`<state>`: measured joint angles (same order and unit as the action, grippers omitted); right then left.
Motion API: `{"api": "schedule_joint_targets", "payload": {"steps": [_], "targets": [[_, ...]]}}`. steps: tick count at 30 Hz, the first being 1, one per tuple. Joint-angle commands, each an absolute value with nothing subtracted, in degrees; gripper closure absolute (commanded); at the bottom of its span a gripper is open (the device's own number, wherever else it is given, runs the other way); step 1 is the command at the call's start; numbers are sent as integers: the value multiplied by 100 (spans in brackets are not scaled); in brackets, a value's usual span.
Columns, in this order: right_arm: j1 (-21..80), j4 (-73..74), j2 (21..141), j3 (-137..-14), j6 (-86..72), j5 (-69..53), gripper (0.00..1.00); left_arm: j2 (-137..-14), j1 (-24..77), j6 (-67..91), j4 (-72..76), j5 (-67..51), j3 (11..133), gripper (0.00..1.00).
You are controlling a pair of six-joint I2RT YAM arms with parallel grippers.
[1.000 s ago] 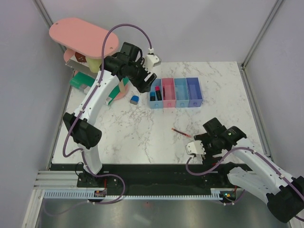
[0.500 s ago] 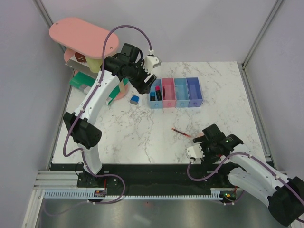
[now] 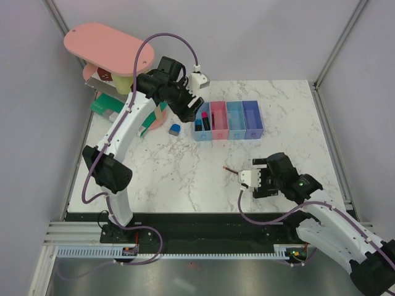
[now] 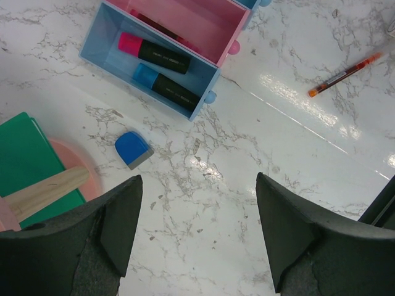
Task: Sort the stationery into containers
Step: Move the stationery to the center of the board.
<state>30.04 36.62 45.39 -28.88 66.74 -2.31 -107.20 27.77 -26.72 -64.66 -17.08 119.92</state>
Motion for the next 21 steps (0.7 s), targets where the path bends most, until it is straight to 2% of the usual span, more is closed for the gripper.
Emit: {"api": "schedule_joint_targets", "payload": {"steps": [1,7,14,21], "targets": [[2971,3892,4534,-3708,5661,-334,2,-10494,2812,-2777,-6522,-1863,11979,20],[1971,4438,5290,-3973,5659,-798,2,-10512,2804,-2813,-6530,-1916,11962,20],[-348,4780,6722,-4728,6028,-1863,2,-10459,2795,-2891,-6539,-1925,11822,20],[-756,4860,7013,-4588,6258,-1916,2,-10512,2795,-2927,-6495,-1934,11804,20]]}}
